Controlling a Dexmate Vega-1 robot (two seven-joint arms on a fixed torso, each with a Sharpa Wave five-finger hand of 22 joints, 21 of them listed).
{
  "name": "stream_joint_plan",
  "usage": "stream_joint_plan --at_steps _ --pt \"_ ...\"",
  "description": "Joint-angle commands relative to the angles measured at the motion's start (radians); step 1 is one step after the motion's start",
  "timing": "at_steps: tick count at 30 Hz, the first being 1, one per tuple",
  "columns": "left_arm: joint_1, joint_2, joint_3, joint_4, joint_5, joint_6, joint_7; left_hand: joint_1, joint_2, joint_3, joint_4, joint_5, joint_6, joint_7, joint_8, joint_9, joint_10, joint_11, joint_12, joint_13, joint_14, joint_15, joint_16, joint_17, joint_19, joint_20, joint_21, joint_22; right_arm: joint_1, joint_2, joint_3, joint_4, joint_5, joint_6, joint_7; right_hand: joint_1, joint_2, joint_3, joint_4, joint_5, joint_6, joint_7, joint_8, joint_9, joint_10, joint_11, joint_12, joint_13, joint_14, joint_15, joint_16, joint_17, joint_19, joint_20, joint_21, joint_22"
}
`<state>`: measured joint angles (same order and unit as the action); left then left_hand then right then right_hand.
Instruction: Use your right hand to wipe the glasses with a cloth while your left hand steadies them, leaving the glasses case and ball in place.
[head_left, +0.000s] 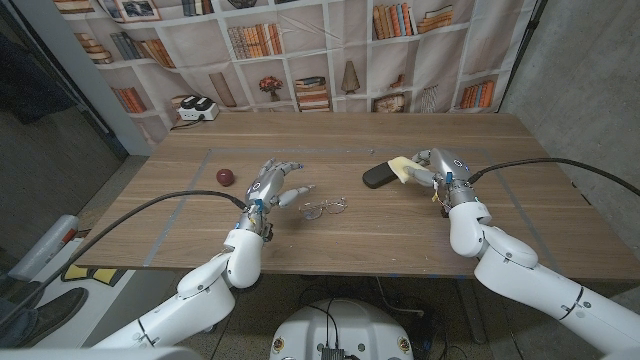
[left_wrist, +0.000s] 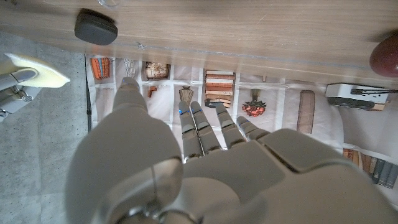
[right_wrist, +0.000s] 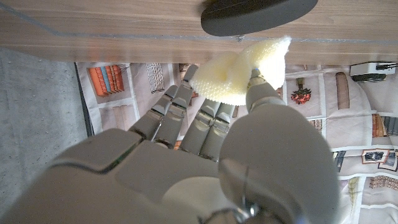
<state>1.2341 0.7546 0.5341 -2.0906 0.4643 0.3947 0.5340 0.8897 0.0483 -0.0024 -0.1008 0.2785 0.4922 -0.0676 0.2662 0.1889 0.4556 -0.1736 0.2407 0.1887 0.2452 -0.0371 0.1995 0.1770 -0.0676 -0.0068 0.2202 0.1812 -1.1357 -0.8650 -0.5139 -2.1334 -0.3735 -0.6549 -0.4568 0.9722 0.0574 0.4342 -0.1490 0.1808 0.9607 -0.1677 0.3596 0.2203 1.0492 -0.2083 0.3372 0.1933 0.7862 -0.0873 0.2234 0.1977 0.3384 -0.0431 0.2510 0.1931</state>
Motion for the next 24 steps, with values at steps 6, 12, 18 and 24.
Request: stream_joint_plan --at_steps 6,12,18,24 --pt "-0.019 -0.037 0.068 0.055 0.010 0.088 -0.036 0.003 -0.002 -0.010 -0.007 0.012 0.084 -0.008 0.016 0.001 0.072 -0.011 0.006 0.004 0.061 -0.100 0.014 0.000 0.051 -0.024 0.008 0.002 0.004 0.003 -0.007 -0.013 -0.005 -0.022 0.015 0.033 0.038 -0.007 0.001 0.003 0.060 -0.054 0.002 0.002 0.014 -0.005 0.002 0.001 -0.001 -0.124 -0.002 0.001 -0.001 -0.079 -0.004 0.002" --pt "-0.038 -0.038 0.105 0.060 0.014 0.123 -0.070 0.006 -0.003 -0.013 -0.007 0.014 0.107 -0.012 0.016 0.000 0.096 0.027 0.007 0.005 0.077 -0.103 0.011 0.000 0.056 -0.026 0.006 0.002 0.005 0.002 -0.007 -0.009 0.000 -0.013 0.017 0.034 0.039 -0.008 0.001 0.003 0.060 -0.054 0.002 0.001 0.015 -0.005 0.002 0.001 0.000 -0.125 -0.002 0.001 0.000 -0.079 -0.004 0.001" --pt "-0.054 -0.033 0.128 0.056 0.026 0.154 -0.088 0.009 -0.004 -0.015 -0.007 0.015 0.133 -0.016 0.020 0.000 0.119 0.024 0.009 0.005 0.083 -0.103 0.008 0.000 0.056 -0.024 0.003 0.002 0.006 0.002 -0.007 -0.003 0.004 -0.005 0.018 0.034 0.040 -0.009 0.002 0.003 0.060 -0.054 0.002 0.001 0.015 -0.005 0.001 0.001 0.001 -0.124 -0.002 0.001 0.000 -0.079 -0.005 0.001" --pt "-0.061 -0.031 0.132 0.057 0.013 0.139 -0.085 0.011 -0.004 -0.016 -0.007 0.016 0.149 -0.022 0.022 0.000 0.125 0.018 0.007 0.005 0.087 -0.103 0.007 0.000 0.055 -0.022 0.001 0.002 0.008 0.001 -0.006 0.002 0.010 0.006 0.020 0.034 0.041 -0.010 0.002 0.003 0.060 -0.054 0.001 0.001 0.016 -0.005 0.000 0.001 0.002 -0.124 -0.003 0.001 0.000 -0.079 -0.005 0.001"
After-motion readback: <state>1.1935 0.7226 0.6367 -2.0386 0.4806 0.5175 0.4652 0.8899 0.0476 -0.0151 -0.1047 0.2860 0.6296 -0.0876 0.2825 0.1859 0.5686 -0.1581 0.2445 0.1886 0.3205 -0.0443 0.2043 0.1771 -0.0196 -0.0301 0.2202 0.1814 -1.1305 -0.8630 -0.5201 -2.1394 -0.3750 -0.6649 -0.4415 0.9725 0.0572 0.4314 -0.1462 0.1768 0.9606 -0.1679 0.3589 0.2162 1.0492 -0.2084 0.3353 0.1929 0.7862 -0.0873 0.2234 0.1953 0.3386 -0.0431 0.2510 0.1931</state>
